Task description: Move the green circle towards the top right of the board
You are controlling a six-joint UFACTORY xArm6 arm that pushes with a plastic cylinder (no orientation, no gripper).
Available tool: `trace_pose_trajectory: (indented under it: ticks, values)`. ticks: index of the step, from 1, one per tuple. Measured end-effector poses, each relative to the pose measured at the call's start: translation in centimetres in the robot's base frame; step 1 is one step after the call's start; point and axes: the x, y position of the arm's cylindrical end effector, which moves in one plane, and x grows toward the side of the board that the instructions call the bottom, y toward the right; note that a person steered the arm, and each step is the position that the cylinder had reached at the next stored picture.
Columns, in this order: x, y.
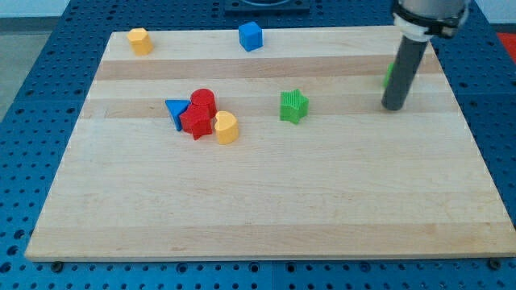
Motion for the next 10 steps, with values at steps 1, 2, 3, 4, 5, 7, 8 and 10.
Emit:
trace_pose_trajectory:
  ticks: [1,2,3,4,5,7,8,10]
  values:
    - [-2.2,2.7]
    - [-6.6,3.0]
    - [-8.3,2.7]
    - [-6.1,2.7]
    - [-2.6,1.3]
    - [-8.4,-2.6]
    - [-10.6,-2.6]
    - [-6.2,-2.5]
